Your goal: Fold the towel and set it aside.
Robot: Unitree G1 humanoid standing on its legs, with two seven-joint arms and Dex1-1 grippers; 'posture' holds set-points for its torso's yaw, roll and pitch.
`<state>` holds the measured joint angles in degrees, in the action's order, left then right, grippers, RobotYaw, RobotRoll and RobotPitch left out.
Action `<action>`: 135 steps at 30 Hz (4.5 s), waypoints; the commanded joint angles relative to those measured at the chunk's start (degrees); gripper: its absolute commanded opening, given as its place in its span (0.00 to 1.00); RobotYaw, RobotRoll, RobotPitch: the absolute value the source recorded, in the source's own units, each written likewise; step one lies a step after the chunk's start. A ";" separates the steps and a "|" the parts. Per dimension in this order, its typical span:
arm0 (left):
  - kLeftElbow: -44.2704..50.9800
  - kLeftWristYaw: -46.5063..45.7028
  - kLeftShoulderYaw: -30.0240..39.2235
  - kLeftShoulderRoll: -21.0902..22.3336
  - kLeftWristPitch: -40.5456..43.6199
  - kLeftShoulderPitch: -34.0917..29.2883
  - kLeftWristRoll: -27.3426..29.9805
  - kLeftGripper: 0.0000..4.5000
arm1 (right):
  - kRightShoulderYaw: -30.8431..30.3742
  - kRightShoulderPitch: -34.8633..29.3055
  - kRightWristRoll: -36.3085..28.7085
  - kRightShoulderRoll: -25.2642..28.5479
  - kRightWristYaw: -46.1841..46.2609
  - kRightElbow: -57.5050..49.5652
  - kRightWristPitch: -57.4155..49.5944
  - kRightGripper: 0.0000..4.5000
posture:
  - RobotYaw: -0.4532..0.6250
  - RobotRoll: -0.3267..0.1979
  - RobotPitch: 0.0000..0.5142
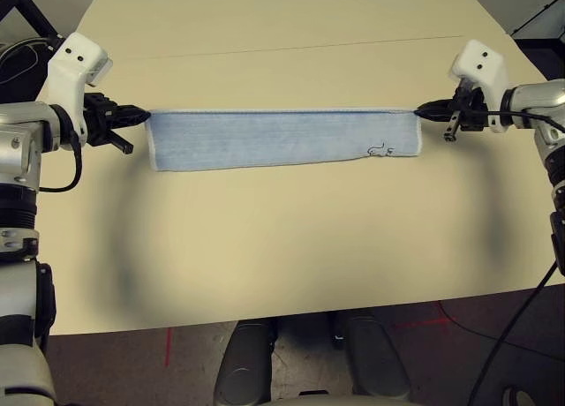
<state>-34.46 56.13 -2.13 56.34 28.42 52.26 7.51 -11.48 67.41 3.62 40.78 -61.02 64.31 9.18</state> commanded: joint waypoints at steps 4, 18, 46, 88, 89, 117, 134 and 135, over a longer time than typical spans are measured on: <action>-2.16 1.94 -0.77 0.98 0.31 -0.47 -2.65 0.00 | 0.78 1.40 2.90 -1.04 5.98 2.00 -0.95 0.00 | 0.47 0.62 0.49; -6.34 -2.26 0.15 -1.34 -4.58 0.11 -5.82 0.31 | 0.68 1.88 5.17 -3.02 4.61 -1.23 -3.11 0.33 | 0.48 0.62 0.49; 16.60 4.79 15.02 -11.86 -3.89 -9.80 17.15 0.99 | 20.16 0.60 -10.00 -10.78 17.79 -1.02 -2.73 0.99 | 0.49 0.62 0.47; 17.40 14.40 4.07 -13.83 -17.36 -18.54 9.91 0.99 | 49.05 -40.81 -71.73 -23.85 48.81 -68.53 -65.34 0.99 | 0.45 0.62 0.50; 17.79 14.31 4.12 -13.80 -17.03 -18.73 10.06 0.99 | 49.27 -41.28 -73.35 -23.62 50.43 -68.62 -66.21 0.99 | 0.45 0.62 0.50; 23.26 12.35 5.02 -13.19 -13.22 -21.10 11.52 0.99 | 42.37 -42.32 -73.02 -22.50 63.38 -64.90 -67.12 0.99 | 0.46 0.62 0.50; 25.41 11.73 6.85 -14.39 -12.87 -22.99 15.33 0.99 | 42.77 -44.22 -81.26 -21.81 68.27 -66.10 -71.99 0.99 | 0.46 0.62 0.52; 25.43 11.69 6.85 -14.38 -12.95 -23.00 15.41 0.99 | 42.77 -44.74 -82.41 -21.60 68.73 -66.44 -72.37 0.99 | 0.46 0.62 0.52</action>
<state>-9.85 67.85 4.15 41.87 15.51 30.43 22.50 30.30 24.02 -76.48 18.65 6.37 -0.96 -61.80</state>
